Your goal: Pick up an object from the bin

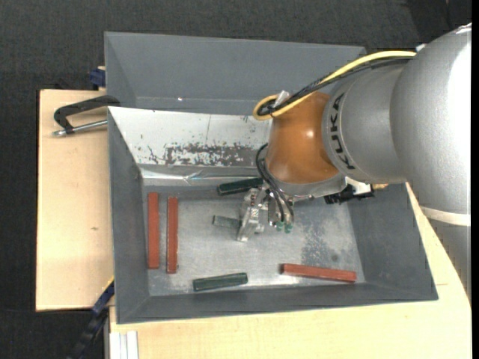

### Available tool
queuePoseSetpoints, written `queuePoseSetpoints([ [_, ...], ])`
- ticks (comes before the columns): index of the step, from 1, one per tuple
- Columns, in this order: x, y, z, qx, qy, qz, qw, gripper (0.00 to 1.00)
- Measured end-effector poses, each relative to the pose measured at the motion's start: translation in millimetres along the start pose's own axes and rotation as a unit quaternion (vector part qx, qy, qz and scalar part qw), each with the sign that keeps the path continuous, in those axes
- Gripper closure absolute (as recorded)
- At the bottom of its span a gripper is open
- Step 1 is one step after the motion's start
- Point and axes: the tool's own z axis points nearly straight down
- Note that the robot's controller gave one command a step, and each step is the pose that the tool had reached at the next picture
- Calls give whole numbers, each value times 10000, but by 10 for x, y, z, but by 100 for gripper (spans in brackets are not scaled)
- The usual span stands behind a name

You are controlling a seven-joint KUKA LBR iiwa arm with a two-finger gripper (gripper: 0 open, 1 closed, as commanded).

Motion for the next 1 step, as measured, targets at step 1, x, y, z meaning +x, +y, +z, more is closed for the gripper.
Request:
queuePoseSetpoints([
  [1,8,-2,-44,2,8,1,10000,100],
])
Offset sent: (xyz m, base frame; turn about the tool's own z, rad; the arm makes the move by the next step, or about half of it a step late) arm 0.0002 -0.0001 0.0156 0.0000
